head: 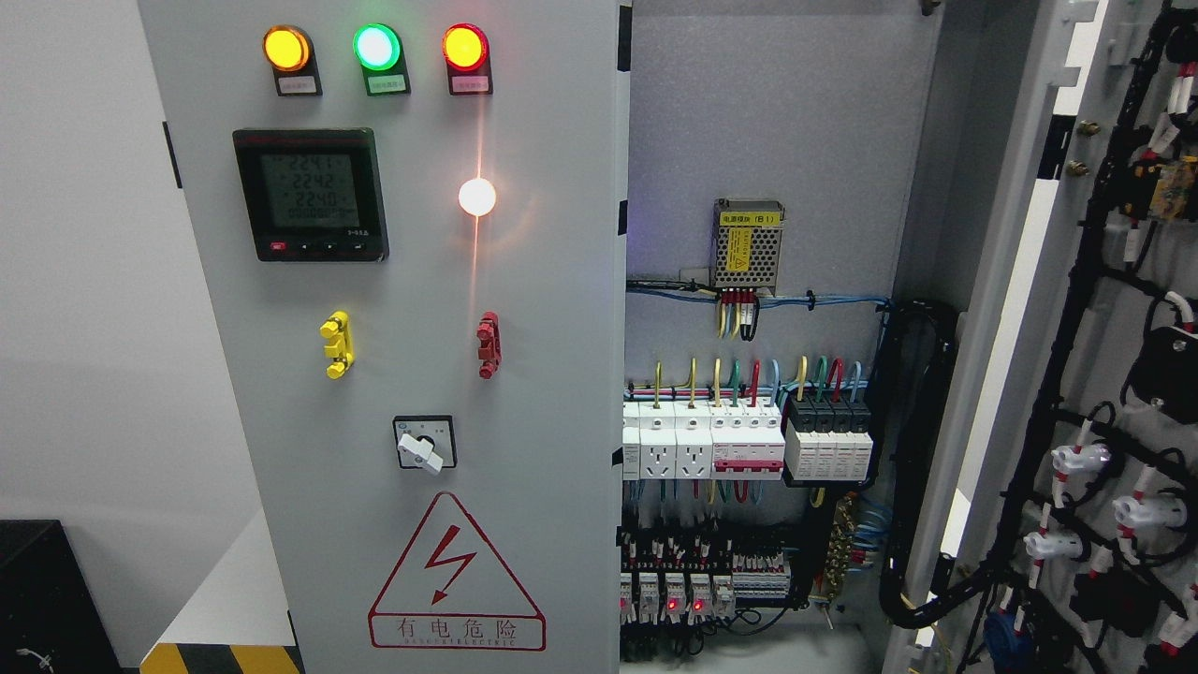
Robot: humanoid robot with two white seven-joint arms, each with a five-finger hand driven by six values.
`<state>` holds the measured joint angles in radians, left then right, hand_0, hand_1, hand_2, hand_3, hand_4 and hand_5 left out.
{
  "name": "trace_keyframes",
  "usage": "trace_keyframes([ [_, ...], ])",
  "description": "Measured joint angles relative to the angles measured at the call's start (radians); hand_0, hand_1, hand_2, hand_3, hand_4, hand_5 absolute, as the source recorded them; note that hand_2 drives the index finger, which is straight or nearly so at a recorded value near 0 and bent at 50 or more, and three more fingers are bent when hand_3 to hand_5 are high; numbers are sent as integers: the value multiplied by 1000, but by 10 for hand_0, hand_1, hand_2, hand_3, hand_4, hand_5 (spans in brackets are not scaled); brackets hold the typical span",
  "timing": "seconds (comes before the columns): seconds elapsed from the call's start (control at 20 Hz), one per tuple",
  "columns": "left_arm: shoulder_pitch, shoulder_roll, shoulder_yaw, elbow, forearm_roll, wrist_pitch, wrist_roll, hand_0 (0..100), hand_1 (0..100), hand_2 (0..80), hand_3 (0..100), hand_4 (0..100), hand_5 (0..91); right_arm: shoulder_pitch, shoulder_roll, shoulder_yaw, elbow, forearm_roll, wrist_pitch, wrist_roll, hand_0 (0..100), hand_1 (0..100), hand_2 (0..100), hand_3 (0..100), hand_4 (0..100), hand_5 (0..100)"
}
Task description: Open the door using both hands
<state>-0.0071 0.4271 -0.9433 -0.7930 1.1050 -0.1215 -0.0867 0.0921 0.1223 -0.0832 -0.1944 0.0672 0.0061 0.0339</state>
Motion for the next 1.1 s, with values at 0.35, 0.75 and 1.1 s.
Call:
trace_keyframes([
  [0.35, 5, -95, 24, 253, -80, 2, -158, 0, 0, 0, 0, 0, 0, 59, -6, 6, -198, 0, -1, 0, 0, 0, 0, 0, 0, 0],
  [0.75, 7, -179, 160, 466, -110, 3, -191, 0, 0, 0, 0, 0, 0, 194, -32, 58, -531, -1, -1, 0, 0, 0, 0, 0, 0, 0],
  [1.1, 18, -215, 227, 566, -237, 7, -193, 0, 0, 0, 0, 0, 0, 319, -76, 129, -848, -1, -67, 4, 0, 0, 0, 0, 0, 0],
])
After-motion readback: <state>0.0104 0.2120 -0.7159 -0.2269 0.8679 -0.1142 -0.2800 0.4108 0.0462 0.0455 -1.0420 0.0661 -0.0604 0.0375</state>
